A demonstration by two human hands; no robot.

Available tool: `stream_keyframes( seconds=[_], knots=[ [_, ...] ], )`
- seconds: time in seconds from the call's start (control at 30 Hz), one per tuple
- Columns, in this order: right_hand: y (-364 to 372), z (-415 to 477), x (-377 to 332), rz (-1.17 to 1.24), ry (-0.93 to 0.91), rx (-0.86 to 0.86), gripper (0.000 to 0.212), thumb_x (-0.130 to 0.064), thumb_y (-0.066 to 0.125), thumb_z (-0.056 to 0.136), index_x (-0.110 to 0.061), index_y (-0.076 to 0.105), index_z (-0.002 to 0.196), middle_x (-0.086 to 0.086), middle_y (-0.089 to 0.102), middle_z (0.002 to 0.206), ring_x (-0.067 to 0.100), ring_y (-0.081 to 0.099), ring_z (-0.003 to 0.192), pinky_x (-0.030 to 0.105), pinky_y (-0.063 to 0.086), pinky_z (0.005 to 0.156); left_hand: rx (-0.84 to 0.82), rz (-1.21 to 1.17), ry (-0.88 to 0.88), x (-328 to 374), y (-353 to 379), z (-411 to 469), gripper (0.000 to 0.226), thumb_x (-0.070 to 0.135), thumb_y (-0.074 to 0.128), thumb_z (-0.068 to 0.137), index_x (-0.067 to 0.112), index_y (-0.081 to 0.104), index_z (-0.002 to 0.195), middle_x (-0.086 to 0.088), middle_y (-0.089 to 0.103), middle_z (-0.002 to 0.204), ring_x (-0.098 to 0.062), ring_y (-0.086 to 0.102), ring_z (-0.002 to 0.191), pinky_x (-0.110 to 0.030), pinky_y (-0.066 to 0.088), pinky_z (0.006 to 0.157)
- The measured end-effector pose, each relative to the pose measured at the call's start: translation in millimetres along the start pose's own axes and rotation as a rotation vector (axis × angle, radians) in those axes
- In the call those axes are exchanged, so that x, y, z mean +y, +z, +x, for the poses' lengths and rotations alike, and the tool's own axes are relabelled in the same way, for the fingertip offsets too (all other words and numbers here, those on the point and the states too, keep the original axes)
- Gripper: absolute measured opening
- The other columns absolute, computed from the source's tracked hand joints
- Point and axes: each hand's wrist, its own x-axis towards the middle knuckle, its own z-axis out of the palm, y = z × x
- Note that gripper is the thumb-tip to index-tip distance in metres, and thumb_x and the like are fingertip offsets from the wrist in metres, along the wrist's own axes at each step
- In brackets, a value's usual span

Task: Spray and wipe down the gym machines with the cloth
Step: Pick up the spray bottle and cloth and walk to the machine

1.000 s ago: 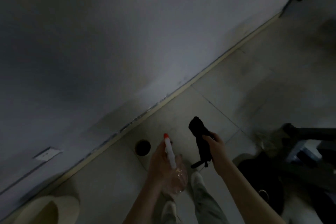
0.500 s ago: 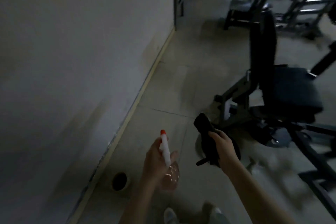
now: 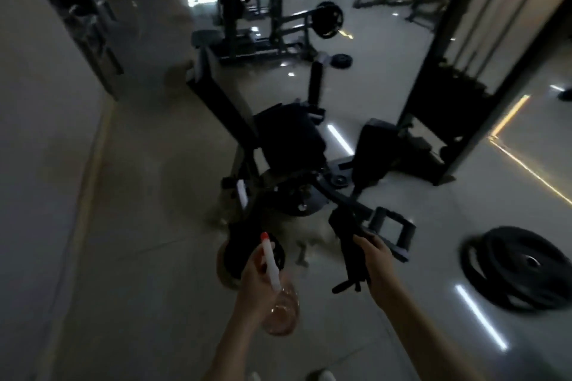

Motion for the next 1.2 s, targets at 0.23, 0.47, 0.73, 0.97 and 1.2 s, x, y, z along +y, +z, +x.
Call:
stream_keyframes(
  seconds=[0.23,0.47,0.73,0.97,1.2],
  knots=[
    [-111,-10,7,0.289,0.026,0.331,0.022,-0.013,0.055,0.093,-0.005,0.058,0.113,0.017,0.063,0.095,0.027,0.060,0.076,0.034,0.048,0.063,-0.435,0.099,0.062,50,101,23,0.057,0.025,0.076,0.076,0.021,0.051,0.128,0.001,0.064,0.101,-0.012,0.064,0.088,-0.020,0.050,0.069],
    [-203,-38,25,0.546,-0.006,0.698,0.017,-0.011,0.058,0.090,-0.007,0.060,0.106,0.010,0.065,0.085,0.024,0.061,0.074,0.031,0.047,0.061,-0.864,0.322,0.354,97,201,12,0.041,0.004,0.071,0.079,0.024,0.051,0.109,0.011,0.057,0.092,0.003,0.056,0.079,-0.004,0.041,0.065],
    [-321,-72,53,0.625,-0.007,0.904,0.018,-0.012,0.056,0.092,-0.009,0.056,0.110,0.006,0.061,0.086,0.020,0.057,0.074,0.029,0.041,0.056,-1.162,0.560,0.644,137,331,-40,0.053,0.022,0.069,0.082,0.022,0.047,0.130,0.004,0.055,0.121,-0.011,0.055,0.104,-0.023,0.046,0.089],
    [-413,-80,67,0.671,-0.025,1.016,0.017,-0.010,0.057,0.091,-0.008,0.058,0.108,0.007,0.061,0.087,0.023,0.058,0.079,0.031,0.044,0.065,-1.288,0.527,0.672,164,435,-88,0.055,0.024,0.067,0.087,0.020,0.044,0.137,0.005,0.053,0.130,-0.005,0.050,0.111,-0.016,0.038,0.087],
    [-500,-32,76,0.730,-0.005,1.133,0.015,-0.011,0.057,0.092,-0.013,0.056,0.107,0.003,0.060,0.086,0.017,0.055,0.076,0.028,0.043,0.063,-1.419,0.504,0.586,179,559,-92,0.058,0.019,0.066,0.087,0.018,0.039,0.139,0.008,0.048,0.128,-0.008,0.047,0.121,-0.011,0.034,0.090]
  ],
)
